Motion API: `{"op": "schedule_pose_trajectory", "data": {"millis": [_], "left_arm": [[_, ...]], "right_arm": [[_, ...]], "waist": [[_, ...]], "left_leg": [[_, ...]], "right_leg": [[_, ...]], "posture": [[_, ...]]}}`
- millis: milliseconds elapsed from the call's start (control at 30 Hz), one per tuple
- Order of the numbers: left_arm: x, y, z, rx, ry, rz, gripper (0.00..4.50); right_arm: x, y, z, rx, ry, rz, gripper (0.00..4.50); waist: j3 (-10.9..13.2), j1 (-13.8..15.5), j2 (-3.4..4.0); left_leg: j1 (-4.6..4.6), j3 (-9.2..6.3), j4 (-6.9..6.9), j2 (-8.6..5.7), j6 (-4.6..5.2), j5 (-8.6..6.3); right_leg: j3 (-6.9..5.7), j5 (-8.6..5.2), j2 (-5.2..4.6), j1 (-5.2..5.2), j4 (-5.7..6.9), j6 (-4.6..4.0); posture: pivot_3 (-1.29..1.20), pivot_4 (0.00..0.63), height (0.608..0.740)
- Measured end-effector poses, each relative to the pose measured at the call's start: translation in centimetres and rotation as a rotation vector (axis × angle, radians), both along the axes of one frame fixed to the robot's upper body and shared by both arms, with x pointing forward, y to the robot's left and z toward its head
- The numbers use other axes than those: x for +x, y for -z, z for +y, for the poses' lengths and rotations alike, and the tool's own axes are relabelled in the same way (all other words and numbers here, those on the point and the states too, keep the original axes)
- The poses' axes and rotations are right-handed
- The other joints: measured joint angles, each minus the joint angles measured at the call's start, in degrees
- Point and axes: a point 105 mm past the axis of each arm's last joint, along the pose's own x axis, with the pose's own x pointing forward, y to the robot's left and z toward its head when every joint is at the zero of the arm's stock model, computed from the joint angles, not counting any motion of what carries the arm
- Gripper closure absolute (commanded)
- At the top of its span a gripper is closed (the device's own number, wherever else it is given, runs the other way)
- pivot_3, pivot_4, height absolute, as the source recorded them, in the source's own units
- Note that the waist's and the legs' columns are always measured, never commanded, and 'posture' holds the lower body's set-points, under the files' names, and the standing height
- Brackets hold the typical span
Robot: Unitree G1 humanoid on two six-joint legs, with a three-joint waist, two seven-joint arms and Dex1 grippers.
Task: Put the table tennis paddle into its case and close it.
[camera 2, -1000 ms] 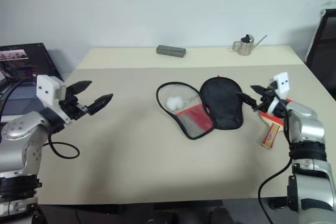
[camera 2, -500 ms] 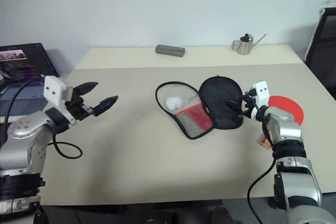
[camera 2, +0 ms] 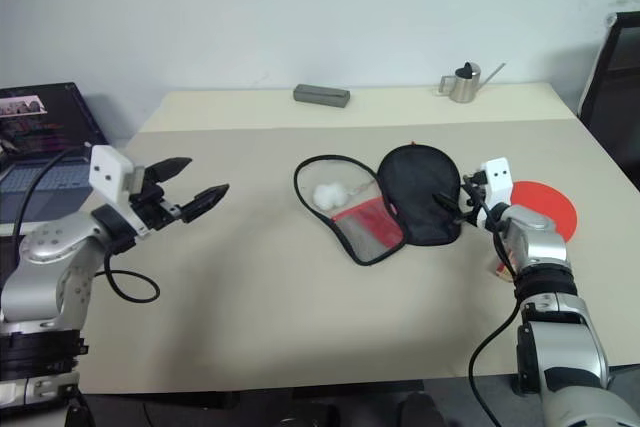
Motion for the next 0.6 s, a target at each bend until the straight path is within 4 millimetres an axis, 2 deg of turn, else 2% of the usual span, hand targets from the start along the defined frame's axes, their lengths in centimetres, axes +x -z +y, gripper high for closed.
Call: {"op": "schedule_pose_trajectory", "data": {"millis": [200,300,400,600], "left_arm": [[0.1,0.1,-0.4,0.002,0.024,0.007,0.00],[0.3,0.1,-0.9,0.001,0.042,0.006,0.00],[0.3,0.1,-1.1,0.004,0.061,0.011,0.00],[0.4,0.1,-2.2,0.006,0.114,0.017,0.00]], "right_arm": [[-0.4,0.9,-0.2,0.007,0.009,0.035,0.03],[-0.4,-0.1,-0.4,0.015,0.010,0.012,0.03],[-0.8,-1.4,-1.5,0.012,0.036,-0.018,0.03],[-2.6,-1.8,-3.5,-0.035,0.195,-0.011,0.03]], "waist": [[0.0,0.0,0.00],[0.0,0.0,0.00],[0.0,0.1,0.00],[0.0,0.0,-0.01]], "left_leg": [[0.00,0.01,0.00,0.00,0.00,0.00],[0.00,0.01,0.00,0.00,0.00,0.00],[-0.03,0.00,0.00,0.00,0.00,0.00],[-0.19,0.01,0.03,-0.01,0.00,0.00]], "right_leg": [[0.01,0.00,0.00,0.00,0.00,0.00],[0.02,0.01,0.00,-0.01,0.00,0.01],[-0.01,0.01,0.00,-0.01,-0.02,0.01],[0.04,0.06,0.00,-0.12,-0.01,0.02]], "posture": [[0.00,0.150,0.740],[0.00,0.150,0.740],[0.00,0.150,0.740],[0.00,0.150,0.740]]}}
